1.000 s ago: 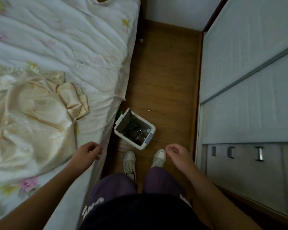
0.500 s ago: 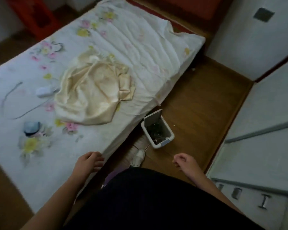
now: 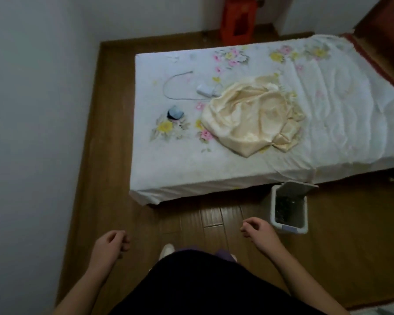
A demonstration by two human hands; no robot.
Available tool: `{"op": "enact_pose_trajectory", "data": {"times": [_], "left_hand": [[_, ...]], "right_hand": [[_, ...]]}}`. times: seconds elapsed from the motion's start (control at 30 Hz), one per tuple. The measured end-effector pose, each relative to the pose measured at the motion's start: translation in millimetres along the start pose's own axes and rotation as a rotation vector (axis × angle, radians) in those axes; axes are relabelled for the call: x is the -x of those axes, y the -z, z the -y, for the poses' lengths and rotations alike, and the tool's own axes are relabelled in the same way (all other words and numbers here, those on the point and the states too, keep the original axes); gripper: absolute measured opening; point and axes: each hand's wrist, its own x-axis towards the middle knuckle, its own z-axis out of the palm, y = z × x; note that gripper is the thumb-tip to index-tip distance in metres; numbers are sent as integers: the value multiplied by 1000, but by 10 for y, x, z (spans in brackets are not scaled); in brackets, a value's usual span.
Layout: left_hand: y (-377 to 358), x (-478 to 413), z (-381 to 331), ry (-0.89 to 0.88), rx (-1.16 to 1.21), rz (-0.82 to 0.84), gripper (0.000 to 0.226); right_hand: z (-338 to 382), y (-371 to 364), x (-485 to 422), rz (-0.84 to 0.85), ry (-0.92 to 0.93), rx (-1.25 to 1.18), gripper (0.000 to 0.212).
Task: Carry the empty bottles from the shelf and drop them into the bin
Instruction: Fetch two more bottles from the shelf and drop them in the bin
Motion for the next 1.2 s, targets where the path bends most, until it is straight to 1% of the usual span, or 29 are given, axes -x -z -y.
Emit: {"op": "enact_pose_trajectory", "data": {"times": [0.1,0.2,0.37,0.47,0.53,0.67,0.83,0.97,1.03,1.13,1.2], "left_hand": [[427,-72,525,131,22,-68,25],[840,-175,1092,243,20,-92,26],[1637,-264,1928,449,-26,-79,32],[2059,-373,2329,497,1,-52,34],[2292,-471,2454,506,-3,-31,31],[2540,-735,2344,440,-31,-13,29],[2655,-1182,1937,357,-33,59,20],[2752,-1570,1715,379,-7,73,19],[2873,-1790,1674,404,-11,51,20],[3146,-2065,1588,456,24,-8,20],[3320,-2203,1484,470,30,-50,20]], "right_hand": [[261,-428,4,31,32,94,14],[405,-889,34,57,33,170,14],[439,-1628,247,76,-69,215,16],[408,-2095,390,86,-113,219,15],[395,-2356,433,82,-163,205,15],[458,-2689,437,111,-254,176,15],[727,-2780,161,168,-353,221,18],[995,-2925,-328,200,-439,229,18],[1202,-3068,-604,201,-456,248,17],[1671,-3319,-1026,233,-442,290,17],[2106,-3508,-1283,247,-387,294,16]]}}
